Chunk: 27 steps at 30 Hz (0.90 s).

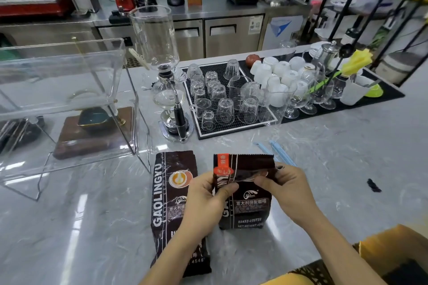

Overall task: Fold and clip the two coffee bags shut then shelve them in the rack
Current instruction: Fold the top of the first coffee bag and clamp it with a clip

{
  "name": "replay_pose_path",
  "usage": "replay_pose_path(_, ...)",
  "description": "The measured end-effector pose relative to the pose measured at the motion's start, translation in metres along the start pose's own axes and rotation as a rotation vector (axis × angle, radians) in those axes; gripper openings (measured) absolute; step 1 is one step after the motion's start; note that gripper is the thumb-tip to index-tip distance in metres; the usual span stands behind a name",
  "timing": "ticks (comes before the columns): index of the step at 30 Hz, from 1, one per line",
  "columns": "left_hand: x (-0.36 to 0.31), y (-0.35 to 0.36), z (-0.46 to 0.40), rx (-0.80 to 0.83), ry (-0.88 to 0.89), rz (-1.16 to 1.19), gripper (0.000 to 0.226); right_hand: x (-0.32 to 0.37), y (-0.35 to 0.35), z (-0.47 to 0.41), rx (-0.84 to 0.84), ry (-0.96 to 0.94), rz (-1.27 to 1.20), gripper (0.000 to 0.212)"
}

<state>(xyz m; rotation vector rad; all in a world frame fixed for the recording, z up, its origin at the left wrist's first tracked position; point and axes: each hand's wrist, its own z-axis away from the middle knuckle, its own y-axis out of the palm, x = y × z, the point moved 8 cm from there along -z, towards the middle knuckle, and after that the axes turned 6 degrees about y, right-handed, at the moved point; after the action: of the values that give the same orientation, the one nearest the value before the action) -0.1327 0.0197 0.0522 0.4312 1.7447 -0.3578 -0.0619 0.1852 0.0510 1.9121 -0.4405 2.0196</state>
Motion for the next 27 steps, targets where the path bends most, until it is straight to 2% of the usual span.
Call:
replay_pose_path(7, 0.001, 0.005, -0.009, -0.076, -0.026, 0.003, 0.053, -0.005, -0.007, -0.016, -0.021, -0.010, -0.049, 0.022)
replay_pose_path(12, -0.001, 0.010, -0.025, -0.146, -0.039, -0.005, 0.044, -0.002, -0.014, -0.044, 0.006, -0.013, -0.052, 0.013)
replay_pose_path(15, -0.003, 0.013, -0.035, -0.135, -0.012, -0.071, 0.037, -0.002, -0.014, -0.056, 0.095, -0.003, -0.022, 0.011)
replay_pose_path(22, -0.016, 0.022, -0.045, -0.138, 0.120, -0.104, 0.015, 0.011, -0.018, -0.070, 0.264, -0.047, -0.070, 0.017)
replay_pose_path(27, -0.014, 0.022, -0.049, -0.142, 0.117, -0.035, 0.014, 0.010, -0.017, -0.080, 0.317, -0.027, -0.099, 0.026)
